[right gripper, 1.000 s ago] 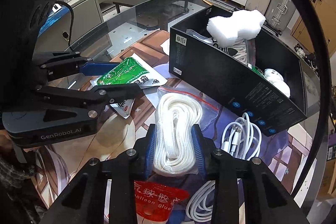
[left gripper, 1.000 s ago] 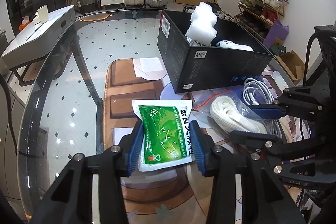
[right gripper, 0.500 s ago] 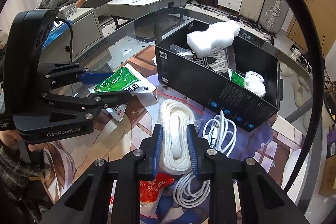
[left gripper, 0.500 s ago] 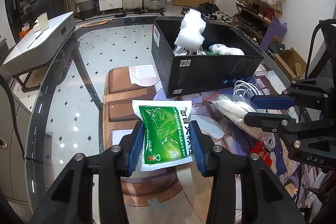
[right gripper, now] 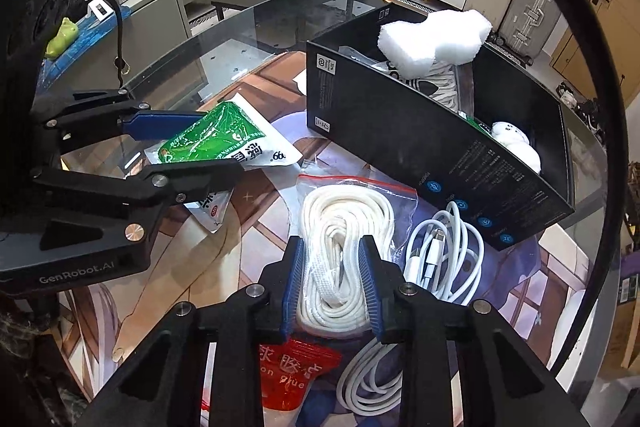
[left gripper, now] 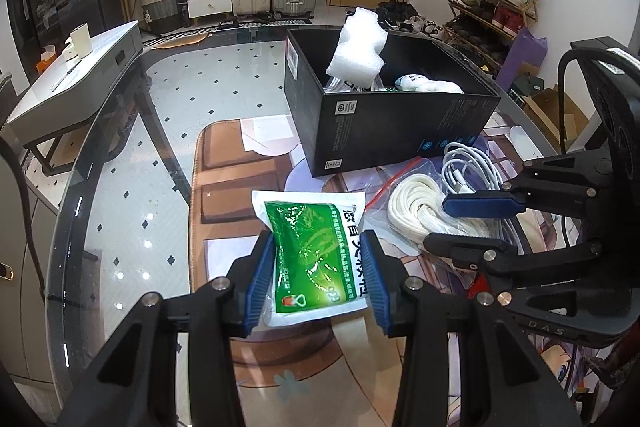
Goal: Organize soft objects
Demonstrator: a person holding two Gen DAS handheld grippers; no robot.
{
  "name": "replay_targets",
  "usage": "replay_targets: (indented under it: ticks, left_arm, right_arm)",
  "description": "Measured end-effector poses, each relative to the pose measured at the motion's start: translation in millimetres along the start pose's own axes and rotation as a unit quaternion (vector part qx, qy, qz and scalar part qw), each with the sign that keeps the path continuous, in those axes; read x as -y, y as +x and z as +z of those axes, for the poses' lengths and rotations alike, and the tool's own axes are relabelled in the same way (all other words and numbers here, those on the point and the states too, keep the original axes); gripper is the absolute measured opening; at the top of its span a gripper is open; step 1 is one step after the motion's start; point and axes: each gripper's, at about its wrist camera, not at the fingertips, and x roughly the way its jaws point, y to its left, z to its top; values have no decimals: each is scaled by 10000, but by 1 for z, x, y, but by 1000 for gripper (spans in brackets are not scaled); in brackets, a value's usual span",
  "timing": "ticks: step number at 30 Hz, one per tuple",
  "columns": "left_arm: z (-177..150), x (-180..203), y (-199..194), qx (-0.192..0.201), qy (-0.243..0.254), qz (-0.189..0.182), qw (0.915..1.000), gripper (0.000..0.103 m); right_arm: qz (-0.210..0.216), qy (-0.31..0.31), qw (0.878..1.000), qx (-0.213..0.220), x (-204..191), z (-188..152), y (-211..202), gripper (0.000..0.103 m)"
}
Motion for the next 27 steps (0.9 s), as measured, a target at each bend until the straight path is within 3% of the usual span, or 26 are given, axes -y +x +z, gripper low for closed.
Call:
replay_targets:
  ticks: [5,11,19,27]
  left_arm:
    - [-1,-1,-2,20,-23,-40,10000,42]
    - [-1,0,-4,60,-44,-49,10000,42]
    - [1,-6,-13,158,-82,12,9998,42]
    - [9,-2,-24,288,-9,41,9996,42]
  right_arm:
    - [-439,-470,9978,-150,-16,1,9,29]
    - [-176,-256,9995,-49,-8,4,2,11]
    - [240,41,9994,239,4,3,-23,10]
    - [147,126,9981,590,16,3,-53,10]
